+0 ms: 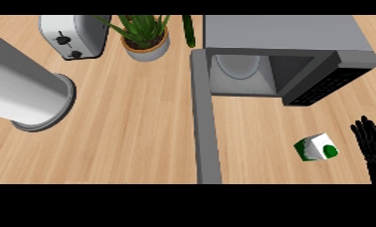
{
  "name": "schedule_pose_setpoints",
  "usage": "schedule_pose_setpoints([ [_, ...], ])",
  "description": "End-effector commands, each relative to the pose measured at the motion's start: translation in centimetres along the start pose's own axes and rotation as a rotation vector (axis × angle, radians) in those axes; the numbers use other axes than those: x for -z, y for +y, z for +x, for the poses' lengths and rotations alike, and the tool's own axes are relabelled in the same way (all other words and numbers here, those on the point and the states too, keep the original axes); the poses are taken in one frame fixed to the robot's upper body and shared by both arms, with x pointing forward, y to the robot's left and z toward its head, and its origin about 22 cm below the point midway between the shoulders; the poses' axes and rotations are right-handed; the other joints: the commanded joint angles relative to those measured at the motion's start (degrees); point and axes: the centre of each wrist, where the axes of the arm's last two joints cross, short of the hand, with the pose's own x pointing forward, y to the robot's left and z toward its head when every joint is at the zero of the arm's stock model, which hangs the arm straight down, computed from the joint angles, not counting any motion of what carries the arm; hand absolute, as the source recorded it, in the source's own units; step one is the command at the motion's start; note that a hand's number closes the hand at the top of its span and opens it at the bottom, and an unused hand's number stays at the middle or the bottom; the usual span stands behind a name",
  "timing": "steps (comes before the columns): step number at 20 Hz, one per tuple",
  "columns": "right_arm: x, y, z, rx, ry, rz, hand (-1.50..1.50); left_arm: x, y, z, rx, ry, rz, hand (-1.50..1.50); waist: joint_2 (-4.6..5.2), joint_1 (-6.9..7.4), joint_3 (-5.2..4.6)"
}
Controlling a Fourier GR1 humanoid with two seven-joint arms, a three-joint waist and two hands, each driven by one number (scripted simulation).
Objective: Pick up the milk, place it into the microwave and close the microwave
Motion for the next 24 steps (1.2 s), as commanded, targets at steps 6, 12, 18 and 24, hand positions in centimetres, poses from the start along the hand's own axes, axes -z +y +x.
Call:
schedule_pose_setpoints([
  [6,-0.7,-3.2,-4.8,-0.082,0.020,0.009,-1.50,-1.0,-0.3,2.6,-0.072,-0.116,-0.047,-1.50,0.07,0.05,0.05],
  [12,-0.8,-0.9,-8.1,-0.098,0.040,0.048,-1.50,-2.3,0.4,2.2,-0.076,-0.113,-0.058,-1.50,0.10,0.72,0.09],
  [18,-1.3,-0.5,-9.8,-0.045,0.023,0.059,-1.50,-2.9,0.2,2.0,-0.081,-0.115,-0.053,-1.50,0.22,0.61,0.17],
  [24,0.9,2.8,-10.6,0.037,0.009,0.041,-1.50,-2.9,1.2,2.6,-0.092,-0.097,-0.081,-1.50,0.28,0.76,0.20],
])
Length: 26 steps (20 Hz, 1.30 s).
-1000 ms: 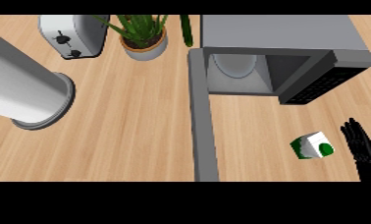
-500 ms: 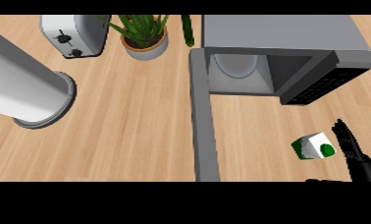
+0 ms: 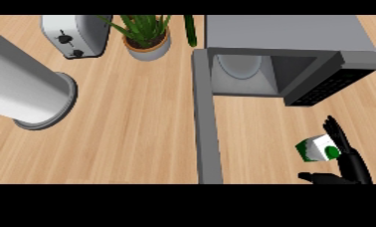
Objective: Pick up the milk, place it into the microwave and close the microwave
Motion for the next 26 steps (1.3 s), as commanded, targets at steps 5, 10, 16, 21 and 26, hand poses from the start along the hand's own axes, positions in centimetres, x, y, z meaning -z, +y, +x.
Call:
schedule_pose_setpoints([
  [5,1.8,1.2,-0.1,0.143,-0.093,0.058,1.50,-0.2,-1.5,2.3,-0.048,-0.080,-0.081,-1.50,0.00,0.16,0.04],
  [10,0.9,2.1,-0.8,0.136,-0.117,0.082,1.50,-0.3,-0.2,2.2,-0.062,-0.070,-0.056,-1.50,0.11,0.19,0.09],
  [16,4.3,9.5,0.0,0.111,-0.160,0.054,1.50,0.7,-0.4,2.1,-0.069,-0.075,-0.054,-1.50,0.18,-0.58,-0.04],
  [21,7.0,13.4,1.4,0.192,-0.207,0.031,1.50,-0.6,-1.3,2.6,-0.061,-0.061,-0.059,-1.50,0.13,0.11,-0.06],
  [26,9.0,15.8,2.8,0.183,-0.213,0.106,1.50,-1.4,0.3,3.0,-0.081,-0.067,-0.052,-1.50,-0.06,-0.21,-0.18],
])
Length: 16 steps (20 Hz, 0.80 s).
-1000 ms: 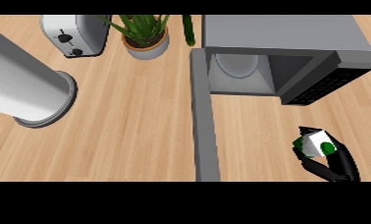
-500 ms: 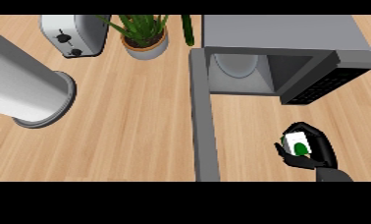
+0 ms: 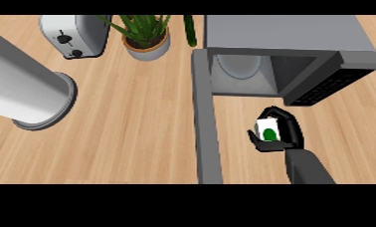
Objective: Pick up the milk, place it into the microwave and close the microwave
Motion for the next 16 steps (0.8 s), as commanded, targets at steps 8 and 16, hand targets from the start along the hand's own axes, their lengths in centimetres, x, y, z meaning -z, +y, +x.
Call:
schedule_pose_setpoints([
  [8,7.5,2.3,3.6,-0.079,-0.123,0.017,1.50,0.0,-1.0,1.9,-0.021,-0.047,-0.029,-1.50,-0.05,-0.64,-0.08],
  [16,11.9,0.8,6.6,-0.125,-0.116,-0.008,1.50,-0.7,-1.0,1.4,-0.018,-0.029,-0.033,-1.50,0.30,0.69,-0.04],
])
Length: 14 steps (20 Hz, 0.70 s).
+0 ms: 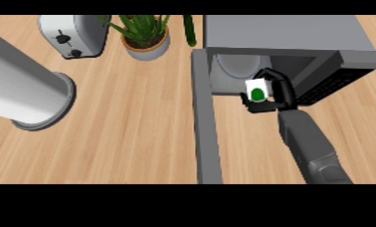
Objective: Pick up the milk, place it into the microwave and close the microwave
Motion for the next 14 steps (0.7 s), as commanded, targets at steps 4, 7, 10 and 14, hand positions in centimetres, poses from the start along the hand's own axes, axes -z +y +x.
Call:
schedule_pose_setpoints([
  [4,5.4,-1.4,3.3,-0.079,0.036,-0.026,1.50,-0.2,-0.5,0.7,0.013,-0.014,-0.080,-1.50,0.54,1.98,0.04],
  [7,7.5,-2.1,5.0,-0.093,0.032,-0.005,1.50,1.9,-0.1,0.3,0.001,-0.033,-0.076,-1.50,1.10,1.83,0.08],
  [10,8.1,-1.9,5.4,-0.113,0.041,-0.009,1.50,2.2,-0.1,1.2,0.020,-0.052,-0.081,-1.50,1.23,2.34,0.11],
  [14,9.7,-3.7,7.1,-0.258,0.027,-0.039,1.50,3.4,1.2,0.9,0.017,-0.055,-0.100,-1.50,2.04,3.28,0.10],
])
